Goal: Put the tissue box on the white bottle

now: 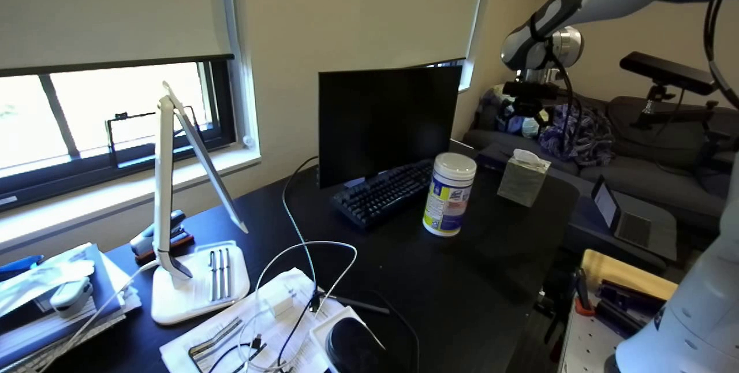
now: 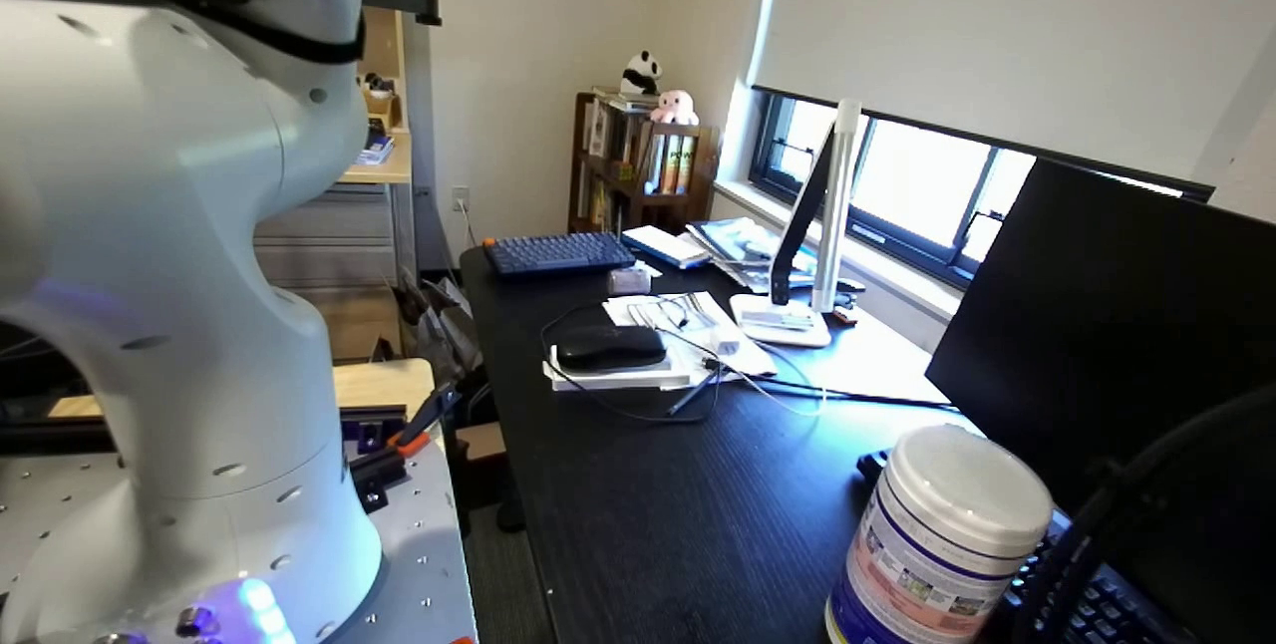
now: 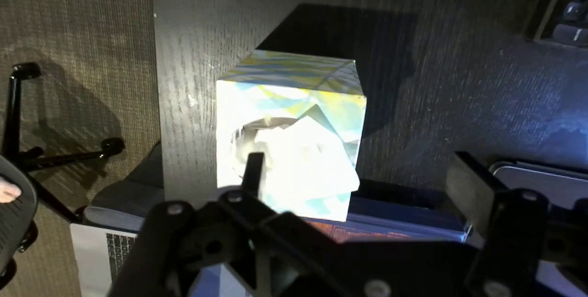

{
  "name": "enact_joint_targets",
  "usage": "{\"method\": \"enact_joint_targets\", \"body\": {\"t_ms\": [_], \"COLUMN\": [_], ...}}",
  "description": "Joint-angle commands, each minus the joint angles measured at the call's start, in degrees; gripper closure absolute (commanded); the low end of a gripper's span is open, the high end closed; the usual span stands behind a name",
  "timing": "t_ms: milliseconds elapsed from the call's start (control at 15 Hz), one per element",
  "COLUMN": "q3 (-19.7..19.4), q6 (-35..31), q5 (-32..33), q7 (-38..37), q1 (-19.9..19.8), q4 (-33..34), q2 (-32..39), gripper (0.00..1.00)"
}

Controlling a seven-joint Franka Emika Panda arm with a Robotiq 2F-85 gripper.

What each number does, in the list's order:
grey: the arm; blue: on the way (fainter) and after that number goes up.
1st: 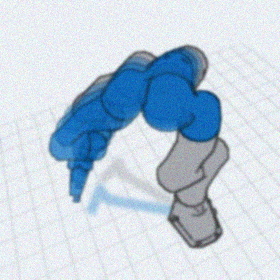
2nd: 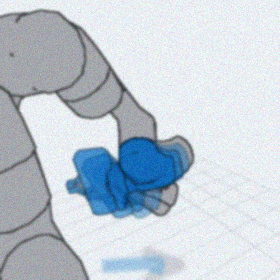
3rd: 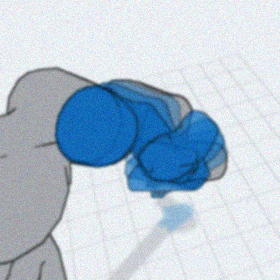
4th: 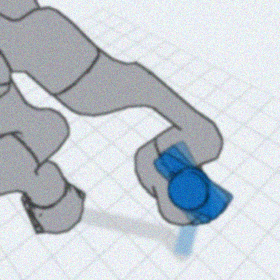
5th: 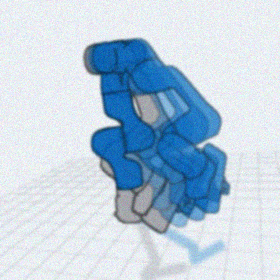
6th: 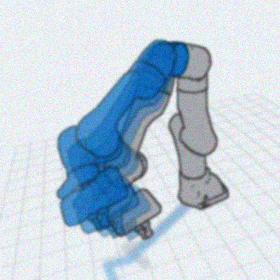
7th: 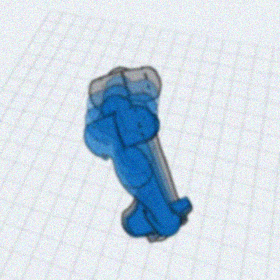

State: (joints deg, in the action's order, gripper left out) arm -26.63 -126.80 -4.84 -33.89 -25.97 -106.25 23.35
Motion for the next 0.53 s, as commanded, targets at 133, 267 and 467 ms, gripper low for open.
{"method": "enact_joint_targets", "body": {"t_ms": [133, 267, 467], "q3": [0.33, 0.39, 0.85], "q6": [-3.39, -2.60, -2.61], "q5": [-5.42, -5.97, -6.68], "q7": [-0.88, -0.70, 0.23], "q1": [-2.89, -3.67, -4.80], "q4": [6.11, 7.66, 9.41], "q2": [8.03, 10.18, 12.58], "gripper": [0.00, 0.00, 0.00]}}
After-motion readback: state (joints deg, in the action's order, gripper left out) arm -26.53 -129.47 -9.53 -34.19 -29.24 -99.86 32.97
